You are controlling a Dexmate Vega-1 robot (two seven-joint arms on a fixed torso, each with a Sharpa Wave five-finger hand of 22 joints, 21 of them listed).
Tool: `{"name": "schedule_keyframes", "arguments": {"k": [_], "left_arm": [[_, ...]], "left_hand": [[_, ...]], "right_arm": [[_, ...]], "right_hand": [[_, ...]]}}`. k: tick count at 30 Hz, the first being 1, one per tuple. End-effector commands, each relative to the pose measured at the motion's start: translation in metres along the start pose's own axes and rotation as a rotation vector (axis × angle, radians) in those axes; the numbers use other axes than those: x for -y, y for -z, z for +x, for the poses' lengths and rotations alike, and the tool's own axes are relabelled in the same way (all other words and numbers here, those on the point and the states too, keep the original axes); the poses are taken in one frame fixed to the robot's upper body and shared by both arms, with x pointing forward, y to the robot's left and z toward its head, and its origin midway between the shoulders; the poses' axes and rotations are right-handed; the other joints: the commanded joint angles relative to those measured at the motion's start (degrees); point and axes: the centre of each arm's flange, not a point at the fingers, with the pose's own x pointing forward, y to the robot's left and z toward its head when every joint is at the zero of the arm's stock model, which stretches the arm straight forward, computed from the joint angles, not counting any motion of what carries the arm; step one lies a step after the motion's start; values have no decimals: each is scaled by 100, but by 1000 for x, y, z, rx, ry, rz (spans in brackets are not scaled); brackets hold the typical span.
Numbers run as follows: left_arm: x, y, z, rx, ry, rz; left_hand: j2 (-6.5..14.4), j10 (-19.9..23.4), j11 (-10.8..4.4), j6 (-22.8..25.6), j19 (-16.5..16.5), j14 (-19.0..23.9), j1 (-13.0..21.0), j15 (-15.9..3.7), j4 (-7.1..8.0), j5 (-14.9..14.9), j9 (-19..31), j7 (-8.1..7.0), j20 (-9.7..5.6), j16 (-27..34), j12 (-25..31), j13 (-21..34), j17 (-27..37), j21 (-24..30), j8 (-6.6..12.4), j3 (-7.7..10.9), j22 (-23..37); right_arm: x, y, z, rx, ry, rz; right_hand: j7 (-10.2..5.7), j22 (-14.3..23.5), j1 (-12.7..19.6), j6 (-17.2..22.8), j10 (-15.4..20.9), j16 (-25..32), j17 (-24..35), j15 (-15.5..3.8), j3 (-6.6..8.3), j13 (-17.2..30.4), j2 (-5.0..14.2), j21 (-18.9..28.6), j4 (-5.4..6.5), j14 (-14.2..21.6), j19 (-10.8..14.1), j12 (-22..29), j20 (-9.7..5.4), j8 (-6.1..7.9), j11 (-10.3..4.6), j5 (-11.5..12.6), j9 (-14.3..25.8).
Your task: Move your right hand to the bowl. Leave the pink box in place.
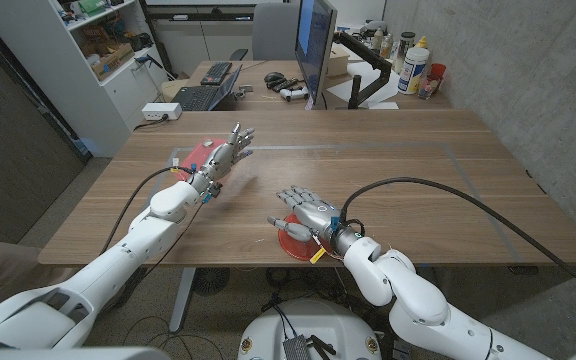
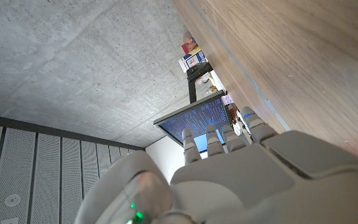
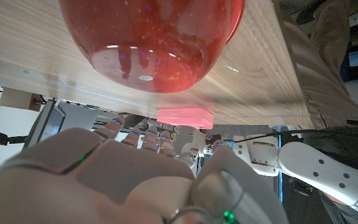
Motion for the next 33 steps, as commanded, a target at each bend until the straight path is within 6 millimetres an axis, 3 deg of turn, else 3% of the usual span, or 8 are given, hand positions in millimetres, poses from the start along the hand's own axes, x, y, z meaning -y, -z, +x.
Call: {"name": "schedule_keyframes", "arguments": {"k": [1,33], "left_arm": [[4,-3,2,9,11,10],[5,-1,10,-6,32,18]], "left_hand": [[-54,-23,-10,-16,6,-59,6,0,-34,51,13,0,-28,20,10,16,6,34,-3,-12,14],[-61,-53,-11,-41,-8,-76,5,-2,-35,57,13,40,-30,18,3,16,6,30,-8,-14,14]], "right_arm": [[-7,1,0,7,2,7],[-19,9,8,-14,-7,31]], "right_hand": [[-22,14,33,45,23,35,8,-184,47,18,514,47,20,-185,-1,58,23,47,-22,21,14],[-18,11,70,74,40,42,6,-188,171,16,489,59,28,-135,51,65,44,39,-23,-7,13]]}}
